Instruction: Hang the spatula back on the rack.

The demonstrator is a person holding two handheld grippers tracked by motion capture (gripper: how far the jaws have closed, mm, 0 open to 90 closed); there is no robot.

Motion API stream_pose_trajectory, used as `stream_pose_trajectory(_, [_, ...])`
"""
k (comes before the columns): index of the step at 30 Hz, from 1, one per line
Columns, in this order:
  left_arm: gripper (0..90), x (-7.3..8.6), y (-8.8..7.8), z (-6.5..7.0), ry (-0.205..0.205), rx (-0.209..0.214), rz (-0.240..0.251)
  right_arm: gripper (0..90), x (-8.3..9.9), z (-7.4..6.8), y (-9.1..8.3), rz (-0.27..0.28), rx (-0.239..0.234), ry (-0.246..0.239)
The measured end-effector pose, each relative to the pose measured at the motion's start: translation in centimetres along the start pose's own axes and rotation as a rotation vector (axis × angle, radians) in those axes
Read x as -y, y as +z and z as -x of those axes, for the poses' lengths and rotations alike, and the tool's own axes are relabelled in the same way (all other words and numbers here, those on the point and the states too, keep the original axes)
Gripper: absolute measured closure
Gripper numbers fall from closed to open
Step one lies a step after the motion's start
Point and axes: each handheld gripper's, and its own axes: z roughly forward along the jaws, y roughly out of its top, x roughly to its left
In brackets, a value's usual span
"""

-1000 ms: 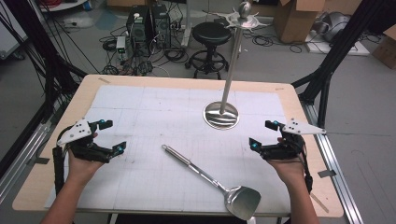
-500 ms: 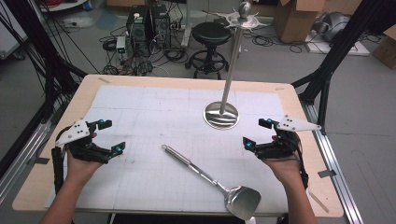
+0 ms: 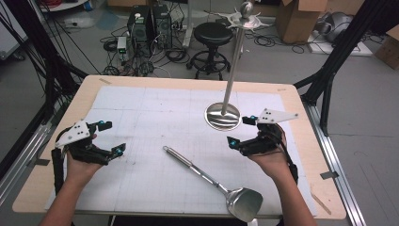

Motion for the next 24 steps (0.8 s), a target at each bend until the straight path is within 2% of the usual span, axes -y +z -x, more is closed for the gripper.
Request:
stream_pose_trajectory(6, [1.7,0.0,-0.5,0.1,0.004,-0.007,-0.013,2.7,-1.2,-1.2,1.6,-0.037,-0.028,-0.043])
stream_pose_trajectory(13, [1.7,0.1,-0.6,0.0,-0.004,-0.014,-0.005,2.7,-2.7,-2.8,4.5,-0.113,-0.081,-0.093])
stream_pose_trajectory(15, [1.7,0.1,-0.5,0.0,-0.008,-0.012,-0.005,2.7,-2.7,-2.9,4.8,-0.119,-0.084,-0.098])
stream_pose_trajectory(19, [1.7,0.1,-0.4,-0.2,-0.007,-0.014,0.001,2.7,-3.0,-3.5,6.3,-0.181,-0.092,-0.108])
stream_pose_trajectory(24, [1.7,0.1,-0.5,-0.3,-0.01,-0.019,0.0,2.7,-3.3,-3.7,7.1,-0.199,-0.096,-0.106])
